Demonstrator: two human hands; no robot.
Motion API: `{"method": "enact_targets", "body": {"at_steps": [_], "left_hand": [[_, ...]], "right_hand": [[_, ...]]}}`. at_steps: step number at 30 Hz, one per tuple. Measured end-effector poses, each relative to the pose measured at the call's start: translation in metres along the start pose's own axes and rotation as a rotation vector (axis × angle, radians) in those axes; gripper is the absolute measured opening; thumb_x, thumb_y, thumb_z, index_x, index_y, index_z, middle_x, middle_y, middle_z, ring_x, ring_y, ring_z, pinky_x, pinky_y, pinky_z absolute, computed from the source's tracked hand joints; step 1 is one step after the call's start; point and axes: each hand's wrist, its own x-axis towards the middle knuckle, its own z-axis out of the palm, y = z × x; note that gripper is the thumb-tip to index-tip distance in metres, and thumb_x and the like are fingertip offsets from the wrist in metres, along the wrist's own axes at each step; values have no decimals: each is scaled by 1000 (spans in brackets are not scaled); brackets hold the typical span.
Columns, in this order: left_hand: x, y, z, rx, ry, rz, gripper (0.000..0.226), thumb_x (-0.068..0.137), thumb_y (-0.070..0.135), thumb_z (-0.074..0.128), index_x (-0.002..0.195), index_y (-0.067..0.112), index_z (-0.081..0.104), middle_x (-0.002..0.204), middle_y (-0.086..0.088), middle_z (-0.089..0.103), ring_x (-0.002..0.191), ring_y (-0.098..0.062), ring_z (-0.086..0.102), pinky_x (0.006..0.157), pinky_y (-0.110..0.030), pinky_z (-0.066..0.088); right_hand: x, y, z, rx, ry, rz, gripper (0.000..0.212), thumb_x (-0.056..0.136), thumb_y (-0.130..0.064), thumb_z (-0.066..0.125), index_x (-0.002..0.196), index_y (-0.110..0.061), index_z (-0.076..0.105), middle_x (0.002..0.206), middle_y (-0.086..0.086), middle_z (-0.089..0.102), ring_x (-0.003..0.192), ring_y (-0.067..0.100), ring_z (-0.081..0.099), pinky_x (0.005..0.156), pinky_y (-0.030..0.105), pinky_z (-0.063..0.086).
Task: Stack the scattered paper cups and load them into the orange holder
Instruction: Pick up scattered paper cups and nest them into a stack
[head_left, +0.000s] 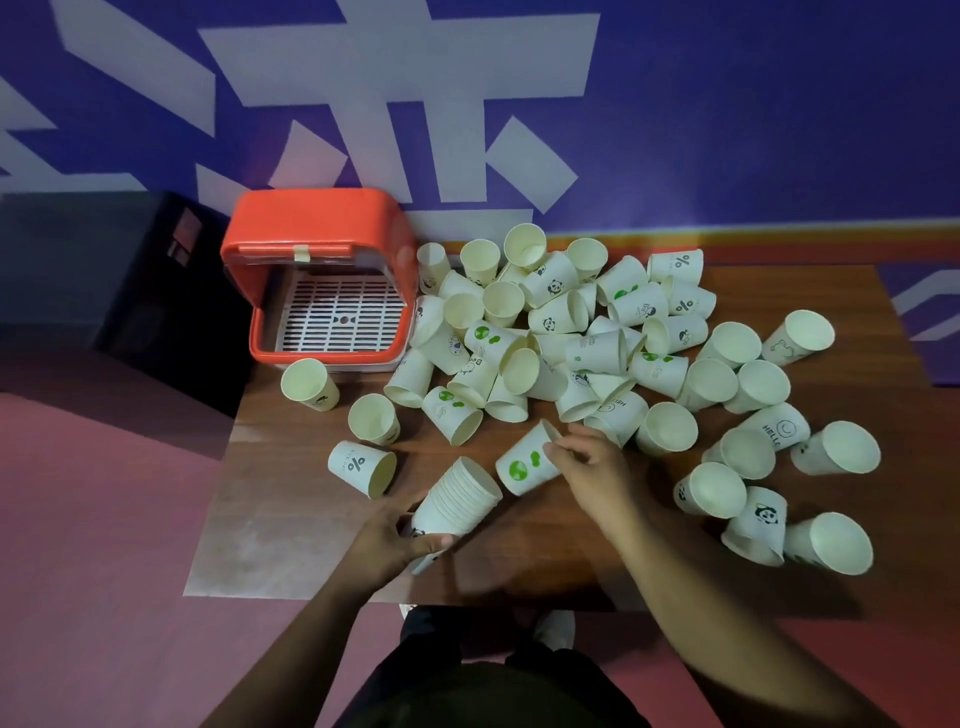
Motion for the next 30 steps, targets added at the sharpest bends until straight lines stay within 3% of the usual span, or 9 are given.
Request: {"method": "enact_targets", "body": {"at_steps": [2,5,9,12,15,20,24,27,30], "left_hand": [[-2,2,-2,-13,4,15,65,68,51,91,124,24,71,112,2,78,106,-11,72,91,-34,62],[-7,9,-5,-44,7,32,56,77,29,90,128,28,69,116,10,78,110,-8,72,89,-21,57],[-22,15,-10,-74,36,73,57,82,13,86,132,31,65,120,20,75,114,-1,68,88,-11,52],[-38,7,-16,-104,92,56,57,79,22,89,130,32,66,118,17,75,112,-3,69,89,-16,54],[-58,-9,-23,-143,170,14,68,71,46,91,133,32,65,122,12,74,114,-9,69,95,-27,58],[-85,-35,-37,-263,336,-23,52,80,11,86,123,32,69,111,7,78,100,-7,73,77,-23,59],[-92,-58,-62,-345,388,-35,49,83,8,83,123,31,68,111,6,77,98,-8,73,76,-23,59],[-90,-75,-91,-346,382,-26,52,81,20,88,128,33,68,117,6,76,105,-10,72,82,-28,60],[-83,-89,-122,-330,366,-23,57,79,31,89,132,35,67,121,9,74,110,-10,71,89,-33,60]], "right_hand": [[-3,-19,6,64,-54,-69,20,90,-24,69,107,-16,77,136,-5,50,125,3,44,91,13,33],[-9,-34,20,15,-137,-125,14,87,-24,72,98,-21,80,138,-1,55,125,7,49,105,25,39],[-19,-42,46,29,-341,-183,14,86,-16,74,97,-10,80,121,0,65,104,2,60,99,23,46],[-25,-43,67,125,-431,-120,23,82,-14,79,104,-11,76,118,-8,67,96,-12,60,84,7,46],[-26,-49,82,184,-514,-46,37,82,-25,79,117,-18,68,112,-11,69,102,-5,63,79,11,48],[-15,-53,115,58,-462,71,27,89,-40,68,103,-17,71,103,-2,71,102,15,65,96,41,54],[-5,-58,157,14,-465,189,23,92,-37,65,94,-14,67,106,16,71,103,30,67,93,46,53],[2,-65,192,30,-435,298,31,93,-36,64,105,-8,64,110,16,68,106,30,66,93,44,54],[12,-65,224,25,-327,352,29,90,-37,67,100,-10,64,106,16,69,103,32,67,90,47,56]]}}
